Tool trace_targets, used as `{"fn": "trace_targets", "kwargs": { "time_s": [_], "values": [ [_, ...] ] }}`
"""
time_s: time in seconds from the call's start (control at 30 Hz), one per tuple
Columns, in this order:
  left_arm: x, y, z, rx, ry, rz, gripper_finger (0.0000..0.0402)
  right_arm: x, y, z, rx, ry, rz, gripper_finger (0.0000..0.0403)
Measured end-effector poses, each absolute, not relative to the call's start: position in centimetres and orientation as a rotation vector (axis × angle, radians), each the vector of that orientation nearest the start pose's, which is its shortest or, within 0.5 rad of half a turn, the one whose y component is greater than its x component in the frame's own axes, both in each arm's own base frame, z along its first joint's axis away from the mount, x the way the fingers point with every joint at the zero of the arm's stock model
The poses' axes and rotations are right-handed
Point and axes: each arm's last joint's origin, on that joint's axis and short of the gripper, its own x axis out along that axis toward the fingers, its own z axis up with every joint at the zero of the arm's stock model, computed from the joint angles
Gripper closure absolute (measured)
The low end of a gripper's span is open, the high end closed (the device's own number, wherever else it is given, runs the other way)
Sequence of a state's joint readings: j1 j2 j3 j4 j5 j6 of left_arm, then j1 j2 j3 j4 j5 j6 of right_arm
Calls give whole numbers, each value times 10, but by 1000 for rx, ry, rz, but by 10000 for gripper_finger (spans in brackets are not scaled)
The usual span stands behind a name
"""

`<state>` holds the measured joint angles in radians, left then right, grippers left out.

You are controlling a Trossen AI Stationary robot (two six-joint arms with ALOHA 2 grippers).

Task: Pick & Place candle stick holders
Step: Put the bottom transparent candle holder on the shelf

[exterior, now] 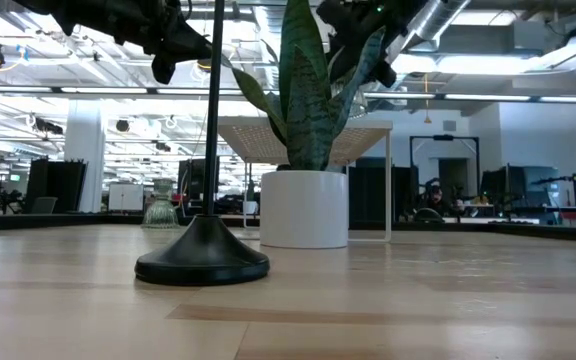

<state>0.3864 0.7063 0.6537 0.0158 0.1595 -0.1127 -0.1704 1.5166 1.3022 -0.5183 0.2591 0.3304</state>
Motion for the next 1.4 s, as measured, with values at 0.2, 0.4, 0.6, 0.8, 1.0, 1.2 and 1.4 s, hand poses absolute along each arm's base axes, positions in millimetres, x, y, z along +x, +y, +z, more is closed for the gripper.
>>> {"fn": "trace_targets", "kwargs": {
  "time_s": [0.2, 0.4, 0.6, 0.8, 1.0, 1.2, 1.4],
  "values": [
    [153, 57, 318, -122, 22, 229, 392, 329, -68, 305, 284, 648, -536, 272],
    [153, 57, 318, -122, 22, 229, 393, 335, -68, 294, 290, 699, -520, 272],
    [153, 57, 318, -124, 22, 229, 394, 336, -69, 291, 288, 706, -521, 272],
    [153, 57, 318, -126, 22, 228, 394, 335, -70, 291, 289, 715, -525, 271],
    [153, 57, 318, -126, 22, 228, 394, 333, -69, 288, 287, 747, -530, 257],
    [153, 57, 318, -126, 22, 229, 392, 332, -69, 289, 286, 748, -527, 261],
    [153, 57, 318, -127, 22, 229, 392, 331, -68, 292, 265, 740, -514, 243]
  ]
}}
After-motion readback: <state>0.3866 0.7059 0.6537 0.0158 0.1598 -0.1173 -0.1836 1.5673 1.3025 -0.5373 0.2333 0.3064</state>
